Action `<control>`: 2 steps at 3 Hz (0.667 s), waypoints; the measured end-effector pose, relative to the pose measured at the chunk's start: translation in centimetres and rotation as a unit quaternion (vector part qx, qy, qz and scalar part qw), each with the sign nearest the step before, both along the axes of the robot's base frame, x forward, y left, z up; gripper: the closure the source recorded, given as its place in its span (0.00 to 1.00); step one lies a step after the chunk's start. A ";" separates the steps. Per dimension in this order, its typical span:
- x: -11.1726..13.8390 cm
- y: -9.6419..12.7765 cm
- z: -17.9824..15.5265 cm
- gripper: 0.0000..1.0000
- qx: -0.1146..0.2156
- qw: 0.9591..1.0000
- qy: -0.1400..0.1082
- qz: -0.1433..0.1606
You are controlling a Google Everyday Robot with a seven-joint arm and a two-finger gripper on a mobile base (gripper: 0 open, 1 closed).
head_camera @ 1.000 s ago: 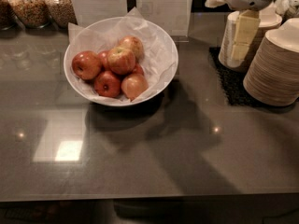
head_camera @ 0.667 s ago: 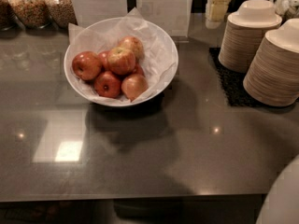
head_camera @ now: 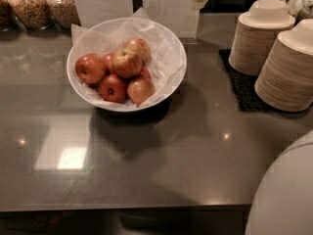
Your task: Pick apple from white bowl
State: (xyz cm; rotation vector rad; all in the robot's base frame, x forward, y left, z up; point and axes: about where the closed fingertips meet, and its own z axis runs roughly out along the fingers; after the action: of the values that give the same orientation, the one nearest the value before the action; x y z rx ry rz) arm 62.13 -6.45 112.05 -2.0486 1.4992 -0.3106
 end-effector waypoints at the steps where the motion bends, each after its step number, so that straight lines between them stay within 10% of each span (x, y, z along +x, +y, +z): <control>1: 0.3 0.7 0.1 0.00 0.017 1.000 0.005 0.012; 2: 1.4 4.8 1.4 0.00 0.067 0.997 0.018 0.026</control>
Offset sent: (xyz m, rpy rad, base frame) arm 0.0249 0.0902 0.0637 0.1903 0.2166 0.0991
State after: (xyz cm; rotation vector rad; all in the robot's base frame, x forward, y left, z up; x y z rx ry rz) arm 63.51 -1.61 113.44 -1.9933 1.4442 -0.1500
